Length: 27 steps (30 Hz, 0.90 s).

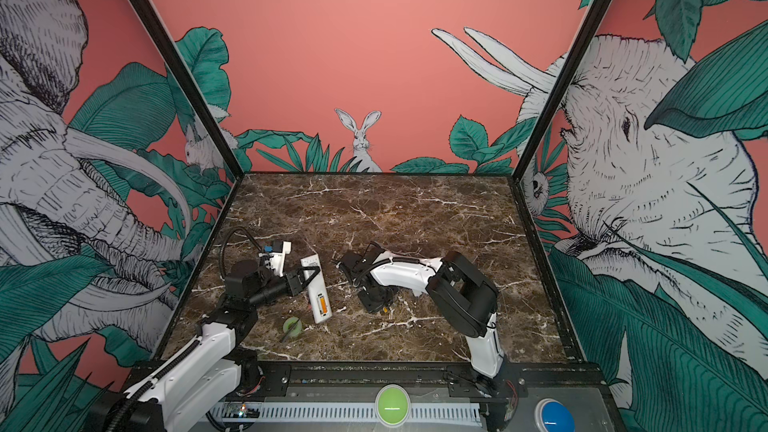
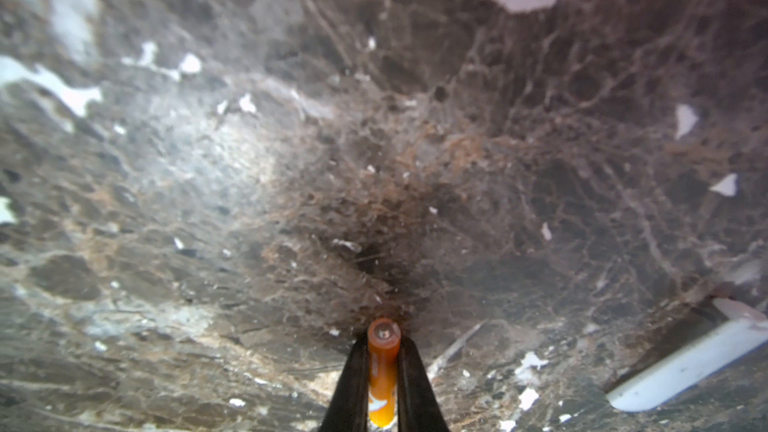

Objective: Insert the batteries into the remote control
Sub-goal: 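Carry the battery over the remote's compartment held by the left gripper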

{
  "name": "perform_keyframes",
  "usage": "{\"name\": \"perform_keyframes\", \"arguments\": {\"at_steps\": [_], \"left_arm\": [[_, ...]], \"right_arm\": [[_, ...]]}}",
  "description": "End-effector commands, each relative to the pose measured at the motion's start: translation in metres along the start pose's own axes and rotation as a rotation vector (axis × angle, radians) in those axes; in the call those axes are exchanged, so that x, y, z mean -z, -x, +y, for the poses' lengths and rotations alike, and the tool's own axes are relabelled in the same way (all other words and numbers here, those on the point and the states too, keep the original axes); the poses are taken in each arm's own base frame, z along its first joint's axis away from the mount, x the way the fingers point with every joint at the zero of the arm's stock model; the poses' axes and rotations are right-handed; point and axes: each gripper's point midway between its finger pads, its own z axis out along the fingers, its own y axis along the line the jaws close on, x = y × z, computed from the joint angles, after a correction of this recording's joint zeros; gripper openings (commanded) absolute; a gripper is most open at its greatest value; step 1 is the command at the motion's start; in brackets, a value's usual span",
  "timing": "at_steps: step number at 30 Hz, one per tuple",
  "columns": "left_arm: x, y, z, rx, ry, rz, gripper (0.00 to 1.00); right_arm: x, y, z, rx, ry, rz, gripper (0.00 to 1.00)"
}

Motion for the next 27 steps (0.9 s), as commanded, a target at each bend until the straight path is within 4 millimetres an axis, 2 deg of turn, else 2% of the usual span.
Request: {"name": "perform_keyframes", "arguments": {"at_steps": [1,2,7,9,10,14,20,27], "left_arm": [[0.001,0.002,-0.006,-0.033,-0.016,-0.012,0.00],[0.001,0.002,-0.006,-0.033,-0.017,-0.011,0.00],[0.000,0.001,-0.009,-0.018,-0.033,-0.014,0.00],[-0.002,0.001,-0.011,-0.008,-0.042,-0.016,0.00],[-0.002,0.001,-0.011,-0.003,-0.042,-0.018,0.00],[-0.004,0.007,-0.011,0.016,-0.038,-0.034,0.00],[-0.005,0.015,-0.013,0.056,-0.033,-0.058,0.00],[-0.006,0.026,-0.018,0.082,-0.048,-0.082,0.00]], "right_arm": [[-0.014,-0.013,-0.010,0.007,-0.036,0.076,0.10],[-0.006,-0.003,-0.007,0.006,-0.025,0.047,0.09],[0.004,0.001,-0.004,-0.012,-0.002,0.007,0.02],[0.016,0.011,0.001,-0.025,0.036,-0.057,0.00],[0.017,0.009,0.002,-0.027,0.053,-0.076,0.00],[0.049,0.025,0.014,-0.031,0.131,-0.256,0.00],[0.112,0.040,0.025,0.001,0.189,-0.558,0.00],[0.161,0.049,0.046,0.056,0.268,-0.781,0.00]]}}
